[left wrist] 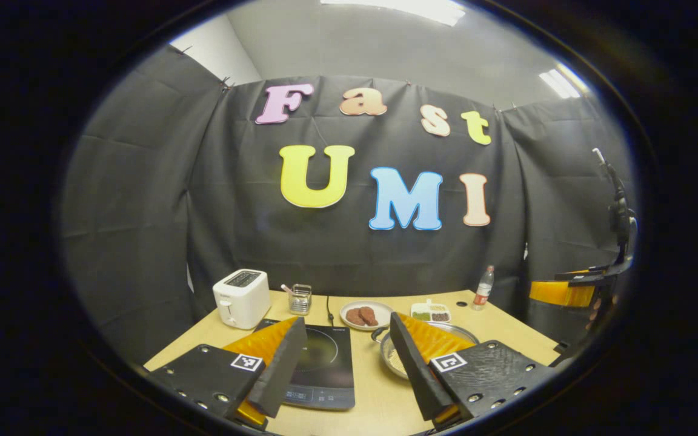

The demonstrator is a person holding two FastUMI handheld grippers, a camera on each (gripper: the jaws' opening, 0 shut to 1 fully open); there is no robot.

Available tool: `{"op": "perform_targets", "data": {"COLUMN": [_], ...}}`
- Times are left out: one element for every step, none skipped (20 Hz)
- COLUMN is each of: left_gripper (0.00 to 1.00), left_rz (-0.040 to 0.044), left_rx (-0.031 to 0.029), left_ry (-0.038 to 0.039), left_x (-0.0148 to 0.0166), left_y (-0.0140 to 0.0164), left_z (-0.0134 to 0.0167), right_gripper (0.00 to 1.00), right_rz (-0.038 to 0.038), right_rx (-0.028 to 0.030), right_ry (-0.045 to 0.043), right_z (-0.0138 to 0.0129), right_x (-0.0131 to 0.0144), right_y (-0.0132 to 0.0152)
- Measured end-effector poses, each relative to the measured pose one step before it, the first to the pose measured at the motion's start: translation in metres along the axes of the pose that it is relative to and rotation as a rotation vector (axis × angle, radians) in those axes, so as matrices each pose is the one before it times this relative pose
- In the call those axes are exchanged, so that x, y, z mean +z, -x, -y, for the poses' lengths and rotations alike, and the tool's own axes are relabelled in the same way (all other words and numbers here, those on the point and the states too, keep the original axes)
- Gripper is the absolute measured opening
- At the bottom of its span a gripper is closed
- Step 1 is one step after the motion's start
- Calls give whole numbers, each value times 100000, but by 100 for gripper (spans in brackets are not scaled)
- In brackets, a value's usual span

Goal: First push the handle of the pot to place it horizontally, then grasp the pot with both hands and set it on the induction cooktop.

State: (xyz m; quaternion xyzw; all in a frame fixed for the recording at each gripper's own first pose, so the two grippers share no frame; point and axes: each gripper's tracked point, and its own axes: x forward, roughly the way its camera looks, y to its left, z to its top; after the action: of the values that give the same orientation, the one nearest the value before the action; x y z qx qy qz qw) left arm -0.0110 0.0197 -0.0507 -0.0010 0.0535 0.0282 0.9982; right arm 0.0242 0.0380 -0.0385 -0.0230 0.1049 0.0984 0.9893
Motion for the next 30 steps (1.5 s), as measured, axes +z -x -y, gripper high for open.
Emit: {"op": "perform_targets", "data": {"left_gripper": [87,85,85,83,83,83,83,85,83,85,87,83,83,85,85,84,85,85,82,83,83,83,82,84,84,84,84,82,85,85], "left_rz": [-56,-27,9,41,170,61,-74,-619,-902,-1081,-1519,-1376,-643,-541,-857,-963,-551,58,212,230,49,-114,-236,-329,-602,-261,34,-175,-329,-372], "left_rx": [-184,-403,-439,-270,-196,-257,-537,-789,-703,-140,832,1380,1160,936,1122,1484,1725,1212,-25,-79,587,1366,1711,1661,1658,1524,1591,1641,1484,1661], "left_ry": [-294,-235,-299,-497,-494,-102,585,917,838,336,-165,-101,519,918,645,54,-418,-493,64,445,-26,-351,-89,219,505,690,762,781,709,597], "left_x": [39,90,205,101,177,173,4,-195,-425,-329,-444,-264,-171,-101,-344,-206,-112,189,97,93,164,119,-170,-64,-130,-22,-29,-26,-150,-137], "left_y": [-87,-183,-113,-148,-103,-123,-284,-132,-97,-176,-253,-164,-123,-83,-86,-28,-170,-131,-24,-84,-177,-77,-113,-50,-125,-30,133,80,64,4], "left_z": [67,185,250,159,92,122,222,231,60,-4,-234,-342,-265,-179,-63,-195,-297,-200,370,199,-5,-46,-112,-80,107,105,209,153,84,52], "right_gripper": [92,86,73,68,52,43,29,24,22,23,14,6,7,7,2,2,2,2,2,2,2,2,2,2,2,2,1,2,2,2], "right_rz": [-2142,-1554,-1552,-1262,-1412,-1845,-3133,-4105,-3454,-2695,-1577,-2392,-2643,-1896,-2465,-2825,-2717,-2227,-2250,-3055,-2154,-2043,-2683,-2967,-2542,-1884,-1934,-1961,-1640,-1968], "right_rx": [1921,1659,771,18,91,739,852,2046,1884,261,422,3429,1763,2677,5094,2534,2917,1674,1048,1569,1268,1152,985,1717,1519,976,704,391,490,1075], "right_ry": [94,52,444,728,822,1095,1307,1825,1658,1805,729,1077,784,-1661,-2542,-2474,-1183,481,1440,1183,1391,1507,1345,451,-591,-604,-325,-120,-215,-1155], "right_z": [-343,-341,-40,35,-41,-127,-287,-412,-212,98,39,-347,-78,-106,-877,-252,-60,110,252,173,174,264,319,181,208,342,394,479,442,332], "right_x": [-314,-108,-191,-131,-145,-176,-437,-562,-565,-271,67,-328,-727,-395,-357,-447,-459,-332,-518,-637,-657,-577,-737,-817,-775,-679,-645,-640,-563,-490], "right_y": [-206,-327,-315,-385,-353,-329,-439,-406,-227,-76,-375,-101,-516,-326,-219,-769,-154,-511,-528,-433,-324,-440,-455,-491,-576,-629,-634,-706,-651,-709]}}
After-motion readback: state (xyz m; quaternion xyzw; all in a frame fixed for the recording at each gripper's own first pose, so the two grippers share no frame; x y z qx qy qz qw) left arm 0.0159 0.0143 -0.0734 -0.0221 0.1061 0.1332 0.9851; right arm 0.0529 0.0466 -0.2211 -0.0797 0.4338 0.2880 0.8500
